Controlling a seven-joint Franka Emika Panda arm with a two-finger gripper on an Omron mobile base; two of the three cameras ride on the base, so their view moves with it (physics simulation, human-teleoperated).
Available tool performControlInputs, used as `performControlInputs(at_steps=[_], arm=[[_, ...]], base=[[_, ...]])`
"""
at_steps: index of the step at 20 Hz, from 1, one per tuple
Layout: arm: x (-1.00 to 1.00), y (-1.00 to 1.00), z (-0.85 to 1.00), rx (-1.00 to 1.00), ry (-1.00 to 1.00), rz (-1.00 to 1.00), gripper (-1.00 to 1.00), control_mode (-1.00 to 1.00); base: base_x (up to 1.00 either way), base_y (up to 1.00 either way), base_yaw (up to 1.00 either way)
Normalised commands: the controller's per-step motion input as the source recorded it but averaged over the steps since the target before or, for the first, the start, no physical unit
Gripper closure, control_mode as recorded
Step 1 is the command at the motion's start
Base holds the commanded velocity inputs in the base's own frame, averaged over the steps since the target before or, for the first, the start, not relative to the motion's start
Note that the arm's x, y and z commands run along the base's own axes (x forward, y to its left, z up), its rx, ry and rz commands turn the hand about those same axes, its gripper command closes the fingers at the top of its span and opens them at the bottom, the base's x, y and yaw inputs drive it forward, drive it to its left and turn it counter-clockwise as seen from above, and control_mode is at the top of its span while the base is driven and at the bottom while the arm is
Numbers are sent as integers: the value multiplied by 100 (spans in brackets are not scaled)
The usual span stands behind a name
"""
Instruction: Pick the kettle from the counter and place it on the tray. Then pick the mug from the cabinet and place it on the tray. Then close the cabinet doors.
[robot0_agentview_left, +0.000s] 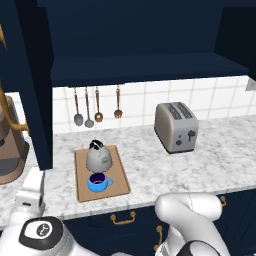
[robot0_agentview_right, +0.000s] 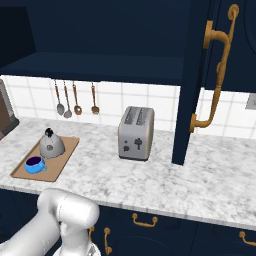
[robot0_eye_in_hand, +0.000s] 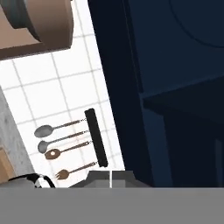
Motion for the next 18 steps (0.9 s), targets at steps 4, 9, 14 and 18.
performControlInputs(at_steps=[4,9,14,18], arm=[[3,62,15,-31,-28,0,100,-100],[5,50,33,-25,-30,0,100,-100],[0,28,63,-8,-18,-1,100,-100],[0,13,52,-4,-7,-3,100,-100]], base=[[0,0,0],[0,0,0],[0,0,0],[0,0,0]])
